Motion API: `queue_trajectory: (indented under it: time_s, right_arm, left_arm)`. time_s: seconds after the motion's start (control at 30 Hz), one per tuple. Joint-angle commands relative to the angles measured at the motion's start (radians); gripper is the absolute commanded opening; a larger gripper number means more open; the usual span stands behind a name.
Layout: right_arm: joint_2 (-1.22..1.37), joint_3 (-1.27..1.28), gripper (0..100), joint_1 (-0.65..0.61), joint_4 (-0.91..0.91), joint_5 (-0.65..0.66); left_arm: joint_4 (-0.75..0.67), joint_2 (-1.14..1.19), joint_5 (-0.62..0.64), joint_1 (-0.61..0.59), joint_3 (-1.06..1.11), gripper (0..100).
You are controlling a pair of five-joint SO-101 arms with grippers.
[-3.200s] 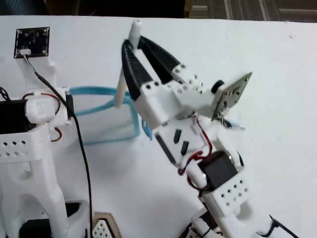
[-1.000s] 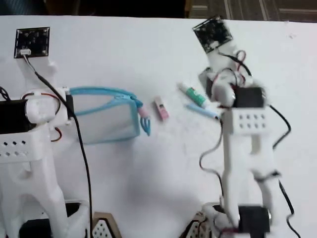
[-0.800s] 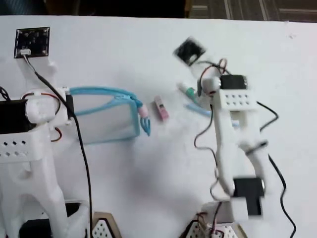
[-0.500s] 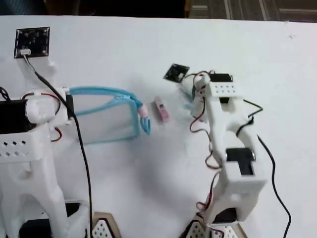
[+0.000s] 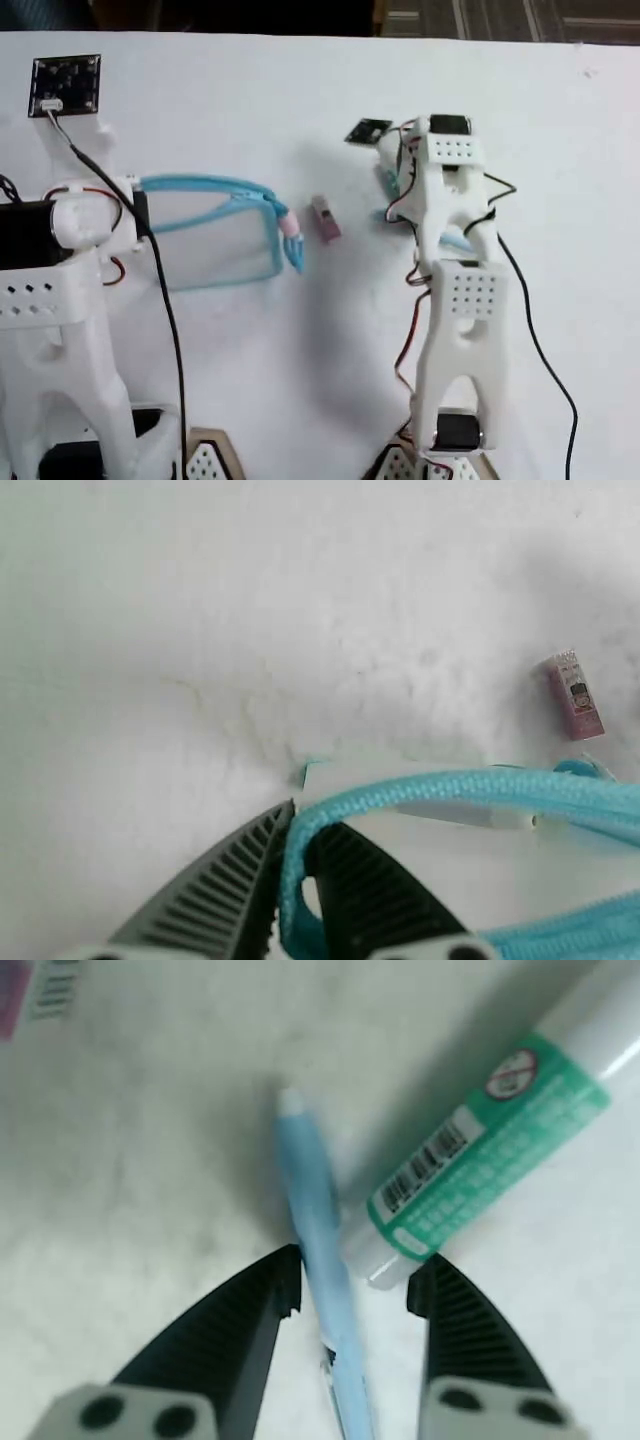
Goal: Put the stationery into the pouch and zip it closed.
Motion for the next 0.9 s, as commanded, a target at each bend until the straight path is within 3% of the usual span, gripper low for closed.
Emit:
queue_trajectory:
  time_s: [0.0, 0.1, 0.47, 0.87]
  right_arm:
    - [0.079, -0.103, 14.4, -0.001, 0.065, 0.043]
    - [0.085, -0.109, 1.9, 0.002, 0.065, 0.044]
    - [-0.107, -0.074, 1.8, 0.002, 0.068, -0.058]
    - [-0.711, 0.543, 1.8, -0.005, 0.065, -0.057]
  left_arm:
    - [0.000, 0.010, 0.003, -0.008, -0.005, 2]
    - [0.000, 0.010, 0.003, -0.008, -0.005, 2]
    - [0.000, 0.010, 0.003, -0.021, -0.006, 2]
    - [0.000, 0.010, 0.003, -0.079, -0.005, 2]
